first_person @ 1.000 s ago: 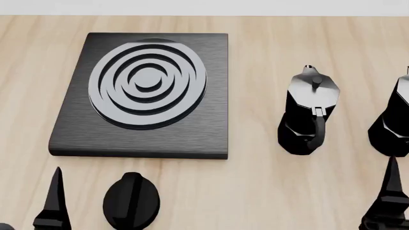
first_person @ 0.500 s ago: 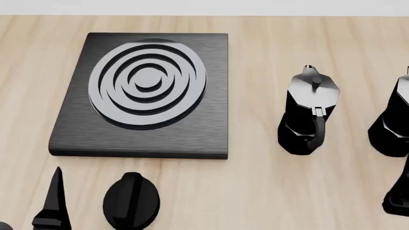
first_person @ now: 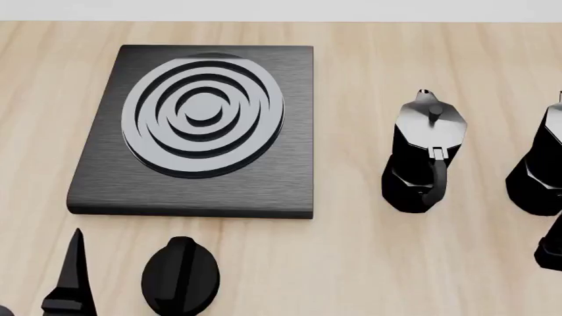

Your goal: Put the right moka pot on the stove.

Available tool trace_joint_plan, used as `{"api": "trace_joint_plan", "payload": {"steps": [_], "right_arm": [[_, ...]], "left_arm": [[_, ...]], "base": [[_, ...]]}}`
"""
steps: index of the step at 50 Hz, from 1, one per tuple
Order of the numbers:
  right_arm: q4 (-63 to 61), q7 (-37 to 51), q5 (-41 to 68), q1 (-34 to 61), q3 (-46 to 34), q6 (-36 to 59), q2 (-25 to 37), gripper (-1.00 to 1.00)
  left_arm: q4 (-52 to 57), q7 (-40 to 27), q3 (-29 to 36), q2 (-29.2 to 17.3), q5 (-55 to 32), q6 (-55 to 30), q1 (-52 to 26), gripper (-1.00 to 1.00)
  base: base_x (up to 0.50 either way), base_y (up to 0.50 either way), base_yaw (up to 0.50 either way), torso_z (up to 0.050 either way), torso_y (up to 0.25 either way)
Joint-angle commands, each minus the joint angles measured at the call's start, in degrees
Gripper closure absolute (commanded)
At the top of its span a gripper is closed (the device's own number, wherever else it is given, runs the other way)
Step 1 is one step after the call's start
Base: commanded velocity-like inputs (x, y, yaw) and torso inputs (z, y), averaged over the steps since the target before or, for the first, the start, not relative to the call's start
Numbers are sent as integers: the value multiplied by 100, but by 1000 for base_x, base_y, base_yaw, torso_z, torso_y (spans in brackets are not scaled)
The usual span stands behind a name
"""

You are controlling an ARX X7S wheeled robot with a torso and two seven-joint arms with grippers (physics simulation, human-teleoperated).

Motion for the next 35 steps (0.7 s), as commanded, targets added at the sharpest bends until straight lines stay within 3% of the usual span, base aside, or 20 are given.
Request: {"api": "trace_joint_plan", "payload": {"steps": [1, 35], "right_arm": [[577, -195, -267, 289, -253, -163, -96, -100], [1838, -643, -901, 1313, -1008, -221, -269, -100]], "left_arm": [[27, -51, 52, -27, 74, 32, 18, -100], [4, -86, 107, -65, 69, 152, -15, -100]], "base": [[0, 0, 0, 0, 0], [0, 0, 0, 0, 0]]}}
